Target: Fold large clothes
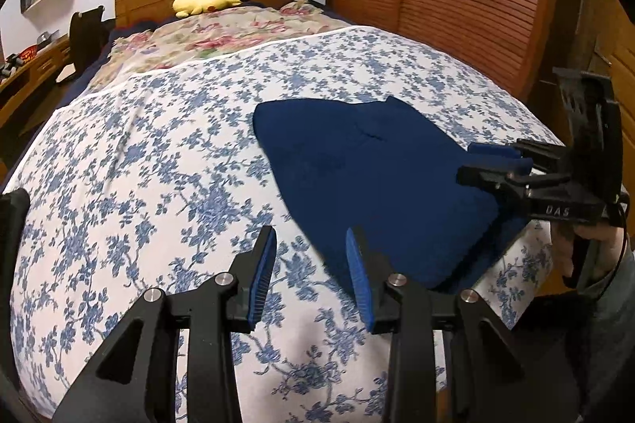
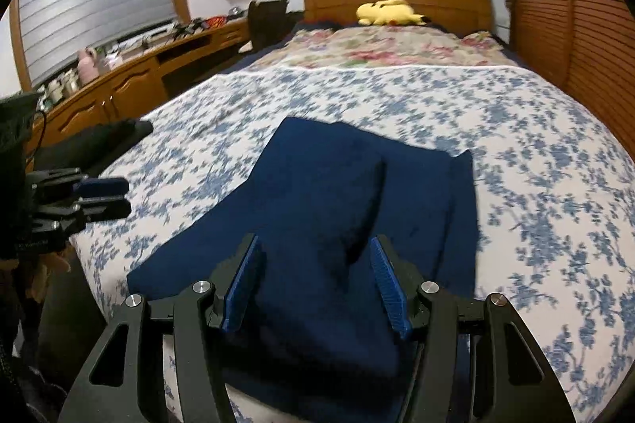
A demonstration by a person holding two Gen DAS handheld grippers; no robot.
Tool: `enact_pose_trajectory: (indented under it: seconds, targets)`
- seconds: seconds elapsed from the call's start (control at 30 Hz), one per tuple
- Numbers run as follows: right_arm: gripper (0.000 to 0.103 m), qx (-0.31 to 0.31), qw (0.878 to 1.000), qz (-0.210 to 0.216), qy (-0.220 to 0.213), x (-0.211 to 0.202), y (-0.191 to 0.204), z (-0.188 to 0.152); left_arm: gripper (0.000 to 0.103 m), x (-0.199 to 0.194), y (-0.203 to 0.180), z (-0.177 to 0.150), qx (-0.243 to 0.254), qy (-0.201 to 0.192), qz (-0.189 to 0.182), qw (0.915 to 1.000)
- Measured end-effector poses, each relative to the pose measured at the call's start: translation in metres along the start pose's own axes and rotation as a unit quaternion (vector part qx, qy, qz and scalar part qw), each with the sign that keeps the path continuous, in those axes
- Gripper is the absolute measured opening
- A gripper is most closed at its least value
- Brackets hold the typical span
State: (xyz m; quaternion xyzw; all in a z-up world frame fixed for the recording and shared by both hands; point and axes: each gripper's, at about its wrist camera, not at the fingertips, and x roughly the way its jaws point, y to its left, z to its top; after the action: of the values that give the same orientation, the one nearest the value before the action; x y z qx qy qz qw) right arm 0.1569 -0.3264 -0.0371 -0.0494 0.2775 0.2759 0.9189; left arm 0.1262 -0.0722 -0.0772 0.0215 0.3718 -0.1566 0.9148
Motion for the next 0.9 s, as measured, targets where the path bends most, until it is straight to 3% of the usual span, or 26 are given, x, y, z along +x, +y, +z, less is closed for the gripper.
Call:
enact_pose_trajectory:
  seconds: [0.6,0.67,0.73,0.8,0.9]
  targets:
    - [0.059,0.020,0.999,0.018,0.048,0.039,-0.007,-0.005,0.037,0.003,0.008,-0.009,-0.007,0.001,0.010,0.9999]
    - [0.049,0.022,0.998,0.032,0.047,0.037,-0.007,-0.005,0.037,0.004,0.008,-0.010,-0.007,0.003,0.010,0.9999]
    - [0.030,0.020,0.998,0.034,0.041,0.034,-0.007,-0.004,0.037,0.005,0.008,-0.011,-0.009,0.003,0.009,0.9999]
    - [0.019,0.019,0.999,0.036,0.032,0.030,-0.006,-0.003,0.037,0.006,0.007,-0.012,-0.009,0.004,0.008,0.9999]
    - [0.013,0.009,0.999,0.029,0.010,0.021,-0.003,-0.002,0.037,0.007,0.004,-0.012,-0.006,0.006,0.005,0.9999]
